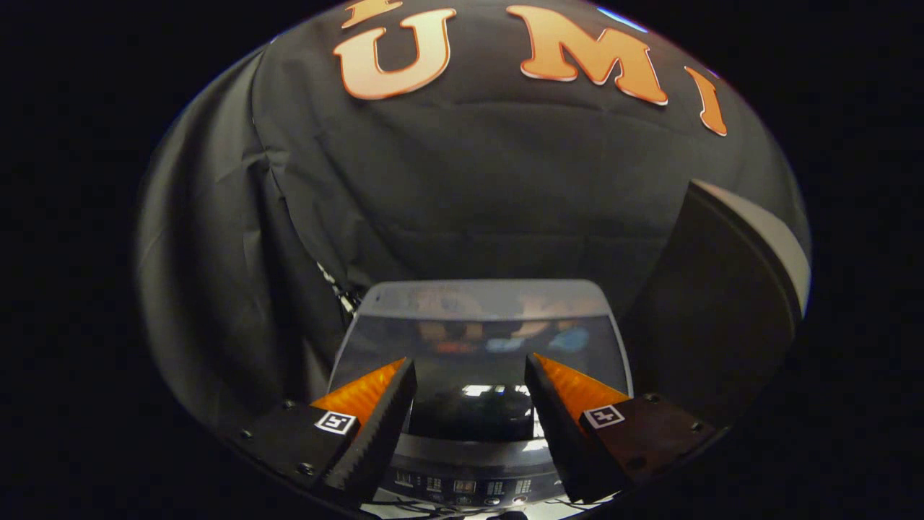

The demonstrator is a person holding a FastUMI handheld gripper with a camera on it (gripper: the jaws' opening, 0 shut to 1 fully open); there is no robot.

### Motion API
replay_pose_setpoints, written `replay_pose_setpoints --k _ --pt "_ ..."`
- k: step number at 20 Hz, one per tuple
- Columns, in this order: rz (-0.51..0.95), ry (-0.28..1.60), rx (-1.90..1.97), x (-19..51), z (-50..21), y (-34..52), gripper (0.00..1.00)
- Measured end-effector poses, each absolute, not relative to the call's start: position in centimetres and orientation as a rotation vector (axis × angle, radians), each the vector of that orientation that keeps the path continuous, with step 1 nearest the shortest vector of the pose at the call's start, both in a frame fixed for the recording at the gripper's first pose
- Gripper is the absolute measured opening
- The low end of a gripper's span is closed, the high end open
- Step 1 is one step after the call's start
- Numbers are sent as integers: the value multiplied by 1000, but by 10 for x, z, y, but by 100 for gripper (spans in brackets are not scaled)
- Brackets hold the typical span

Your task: Put the clothes into the washing machine and then close the washing machine lid.

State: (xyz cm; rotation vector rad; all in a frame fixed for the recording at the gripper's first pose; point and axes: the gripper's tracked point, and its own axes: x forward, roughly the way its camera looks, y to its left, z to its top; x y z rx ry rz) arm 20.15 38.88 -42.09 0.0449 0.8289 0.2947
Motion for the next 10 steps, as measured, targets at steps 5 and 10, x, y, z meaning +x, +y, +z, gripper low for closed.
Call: replay_pose_setpoints --k 5,10 --pt "306 879 78 187 -438 397 99" --pt "309 751 104 200 -365 385 98"
